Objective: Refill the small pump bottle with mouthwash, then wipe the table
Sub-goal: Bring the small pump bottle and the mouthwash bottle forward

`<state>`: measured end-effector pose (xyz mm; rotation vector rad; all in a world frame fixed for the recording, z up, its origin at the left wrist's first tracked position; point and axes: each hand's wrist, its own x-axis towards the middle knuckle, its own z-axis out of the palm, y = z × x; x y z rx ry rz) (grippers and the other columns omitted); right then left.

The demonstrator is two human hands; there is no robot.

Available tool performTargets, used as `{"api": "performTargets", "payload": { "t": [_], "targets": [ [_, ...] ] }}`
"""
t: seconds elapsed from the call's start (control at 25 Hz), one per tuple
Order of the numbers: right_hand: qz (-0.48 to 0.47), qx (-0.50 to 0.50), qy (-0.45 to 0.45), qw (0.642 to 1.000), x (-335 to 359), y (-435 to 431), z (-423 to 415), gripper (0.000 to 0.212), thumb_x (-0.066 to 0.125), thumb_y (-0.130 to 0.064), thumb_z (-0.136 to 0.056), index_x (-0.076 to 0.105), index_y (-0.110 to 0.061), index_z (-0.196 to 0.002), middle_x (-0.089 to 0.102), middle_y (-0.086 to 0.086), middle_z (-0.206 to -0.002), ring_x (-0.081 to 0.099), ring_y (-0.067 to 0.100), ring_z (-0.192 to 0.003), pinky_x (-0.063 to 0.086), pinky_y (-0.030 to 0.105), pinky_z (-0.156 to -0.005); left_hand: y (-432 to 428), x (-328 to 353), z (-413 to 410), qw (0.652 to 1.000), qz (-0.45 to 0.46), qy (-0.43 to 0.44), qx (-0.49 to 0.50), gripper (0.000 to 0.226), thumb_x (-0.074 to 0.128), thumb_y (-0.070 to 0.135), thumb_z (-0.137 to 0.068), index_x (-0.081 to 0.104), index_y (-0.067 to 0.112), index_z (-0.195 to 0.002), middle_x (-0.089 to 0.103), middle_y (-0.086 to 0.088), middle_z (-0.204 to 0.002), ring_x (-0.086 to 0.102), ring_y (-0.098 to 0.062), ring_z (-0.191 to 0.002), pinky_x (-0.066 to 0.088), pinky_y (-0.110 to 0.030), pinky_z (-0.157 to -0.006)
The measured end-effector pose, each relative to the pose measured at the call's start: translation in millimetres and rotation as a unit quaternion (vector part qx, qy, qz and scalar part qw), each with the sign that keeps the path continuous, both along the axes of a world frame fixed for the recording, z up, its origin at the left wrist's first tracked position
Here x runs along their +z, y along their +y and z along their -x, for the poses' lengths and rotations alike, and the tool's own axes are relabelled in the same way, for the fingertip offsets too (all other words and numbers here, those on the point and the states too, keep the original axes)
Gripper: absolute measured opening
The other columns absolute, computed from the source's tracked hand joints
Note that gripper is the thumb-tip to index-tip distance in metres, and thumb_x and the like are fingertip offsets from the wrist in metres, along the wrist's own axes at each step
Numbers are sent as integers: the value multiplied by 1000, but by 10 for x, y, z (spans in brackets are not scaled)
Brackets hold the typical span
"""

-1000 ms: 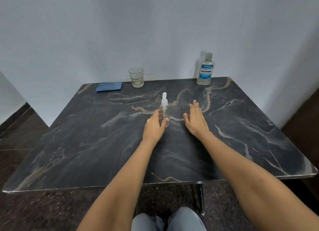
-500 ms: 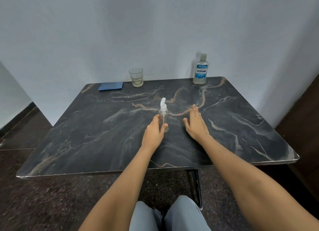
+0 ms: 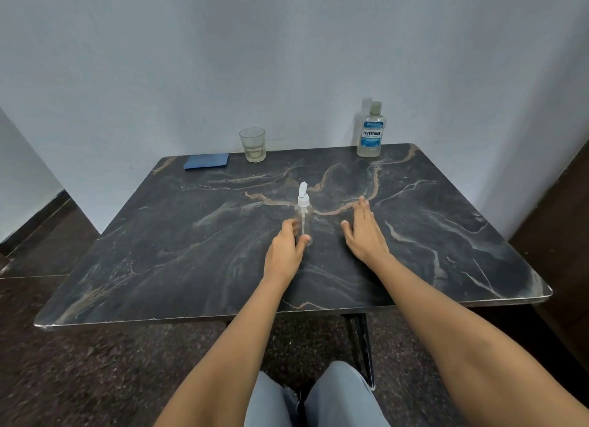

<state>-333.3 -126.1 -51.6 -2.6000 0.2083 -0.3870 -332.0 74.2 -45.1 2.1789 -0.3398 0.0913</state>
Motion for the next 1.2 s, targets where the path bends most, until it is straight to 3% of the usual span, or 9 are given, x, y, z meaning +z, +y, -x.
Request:
{"api": "performTargets", "payload": {
  "t": [0.12, 0.2, 0.32, 0.4, 0.48, 0.56, 0.84, 1.2],
  "targets": [
    [-2, -2, -2, 1000, 11, 17, 26, 57, 37, -27, -100, 20, -2, -148, 9, 14, -159, 5, 23, -148, 7, 34, -120, -1, 3, 30, 1000, -9, 4, 15, 58, 60, 37, -93, 36, 12, -140, 51, -8, -141, 49, -23, -130, 45, -40, -101],
    [-5, -2, -3, 1000, 39, 4, 64, 56, 37, -26, -100, 20, -2, -148, 9, 13, -160, 5, 22, -148, 9, 34, -119, -8, 20, 115, 997, 10, -51, 64, 67, 62, 41, -91, 34, 4, -139, 40, -13, -144, 43, -26, -131, 43, -41, -104],
    [-5, -9, -6, 1000, 81, -135, 111, 55, 37, -27, -100, 23, -4, -148, 10, 12, -160, 6, 22, -148, 13, 39, -119, -83, 111, 238, 968, 41, -220, 117, 43, 54, 39, -94, 49, 3, -115, 46, -9, -119, 50, -17, -101, 49, -35, -85],
    [-15, -25, -10, 1000, 100, -279, 124, 55, 37, -27, -100, 22, -4, -148, 11, 13, -159, 6, 23, -148, 14, 39, -121, -207, 159, 265, 964, 9, -266, 22, 33, 49, 37, -96, 52, 6, -107, 49, -5, -109, 51, -13, -88, 48, -28, -75],
    [-28, -47, -8, 998, 106, -415, 129, 55, 38, -27, -100, 22, -2, -148, 10, 13, -159, 6, 23, -148, 15, 38, -120, -420, 151, 235, 963, -63, -246, -94, 29, 49, 33, -97, 52, 8, -110, 51, -4, -110, 54, -17, -93, 46, -28, -75],
    [-50, -63, -8, 997, 108, -504, 132, 55, 38, -28, -100, 23, -3, -147, 9, 11, -160, 6, 22, -148, 20, 39, -119, -692, 88, 162, 962, -117, -201, -142, 32, 49, 30, -97, 50, 8, -121, 52, -5, -121, 54, -21, -107, 45, -31, -85],
    [-153, -114, -39, 981, 30, -657, -43, 57, 44, -23, -98, 23, -6, -148, 13, 9, -159, 12, 21, -148, 21, 36, -115, -1387, -12, -494, 984, -158, -74, -36, 49, 40, 30, -101, 36, 6, -144, 37, -13, -152, 33, -27, -141, 29, -38, -113],
    [-203, -143, -70, 966, 150, -1264, -1249, 72, 58, -23, -91, 20, 0, -147, 27, 17, -152, 27, 29, -141, 23, 34, -115, -1666, -137, -1066, 986, -157, -40, 25, 63, 35, 48, -100, 32, 6, -147, 28, -13, -157, 18, -26, -148, 14, -38, -121]
  ]
}}
